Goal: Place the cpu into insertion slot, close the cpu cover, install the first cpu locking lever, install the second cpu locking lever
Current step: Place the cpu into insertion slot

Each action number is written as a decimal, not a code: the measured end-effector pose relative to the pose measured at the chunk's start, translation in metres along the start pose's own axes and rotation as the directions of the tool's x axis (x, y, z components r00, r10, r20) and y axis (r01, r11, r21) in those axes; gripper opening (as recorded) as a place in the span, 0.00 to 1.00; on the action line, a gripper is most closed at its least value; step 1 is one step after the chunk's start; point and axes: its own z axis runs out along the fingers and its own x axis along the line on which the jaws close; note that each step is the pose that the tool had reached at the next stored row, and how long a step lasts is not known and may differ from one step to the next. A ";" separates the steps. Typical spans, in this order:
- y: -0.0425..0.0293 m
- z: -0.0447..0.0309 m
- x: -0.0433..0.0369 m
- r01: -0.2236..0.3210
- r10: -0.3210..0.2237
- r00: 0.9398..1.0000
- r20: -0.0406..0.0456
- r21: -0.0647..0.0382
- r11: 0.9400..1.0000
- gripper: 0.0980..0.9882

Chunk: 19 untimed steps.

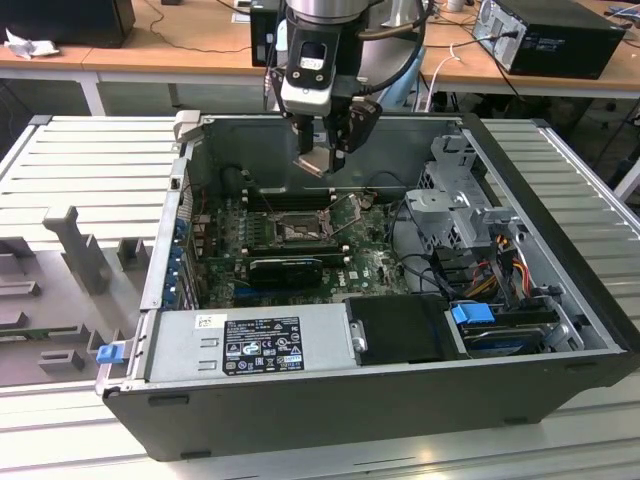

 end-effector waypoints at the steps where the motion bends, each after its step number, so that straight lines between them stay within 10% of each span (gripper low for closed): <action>1: 0.0000 0.0002 0.0000 -0.019 0.019 1.000 0.002 0.000 1.000 0.48; 14: -0.0001 0.0014 0.0000 -0.180 0.180 0.984 0.016 -0.005 0.984 0.48; 19: -0.0002 0.0021 0.0000 -0.261 0.261 0.965 0.022 -0.008 0.965 0.48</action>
